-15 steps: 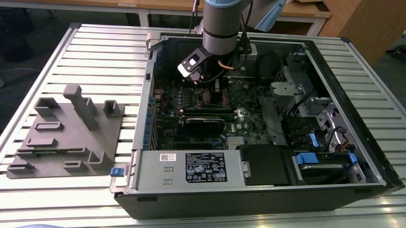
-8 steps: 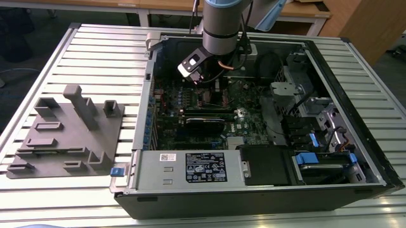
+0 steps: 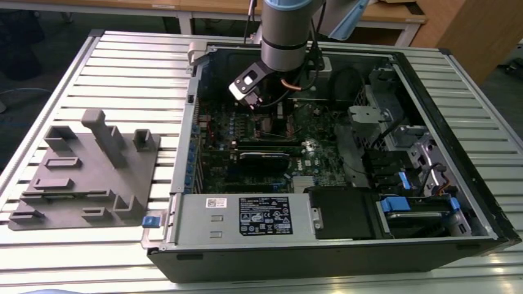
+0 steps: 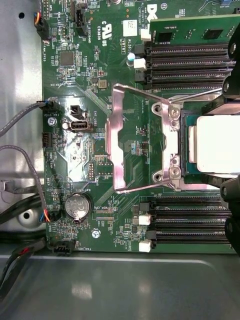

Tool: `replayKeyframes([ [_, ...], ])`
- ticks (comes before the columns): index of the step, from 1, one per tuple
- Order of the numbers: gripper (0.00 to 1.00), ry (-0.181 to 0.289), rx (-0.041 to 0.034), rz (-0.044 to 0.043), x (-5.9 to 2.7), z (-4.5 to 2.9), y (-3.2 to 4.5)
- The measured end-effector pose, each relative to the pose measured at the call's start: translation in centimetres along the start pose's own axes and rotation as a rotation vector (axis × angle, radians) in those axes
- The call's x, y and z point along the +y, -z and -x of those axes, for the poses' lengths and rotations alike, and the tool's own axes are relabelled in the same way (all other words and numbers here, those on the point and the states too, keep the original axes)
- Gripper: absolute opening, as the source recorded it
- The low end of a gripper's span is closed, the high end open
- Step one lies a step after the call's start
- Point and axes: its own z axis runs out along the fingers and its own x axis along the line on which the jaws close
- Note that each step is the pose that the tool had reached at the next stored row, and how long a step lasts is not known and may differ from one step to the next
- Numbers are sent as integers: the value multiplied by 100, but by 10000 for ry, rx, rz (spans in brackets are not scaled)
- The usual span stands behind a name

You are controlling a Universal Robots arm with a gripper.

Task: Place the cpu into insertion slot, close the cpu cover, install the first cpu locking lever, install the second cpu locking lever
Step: 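Place the cpu into insertion slot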

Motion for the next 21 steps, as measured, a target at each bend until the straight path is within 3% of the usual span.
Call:
replayKeyframes([
  [21,54,-1,-1,0,6,13,0],
])
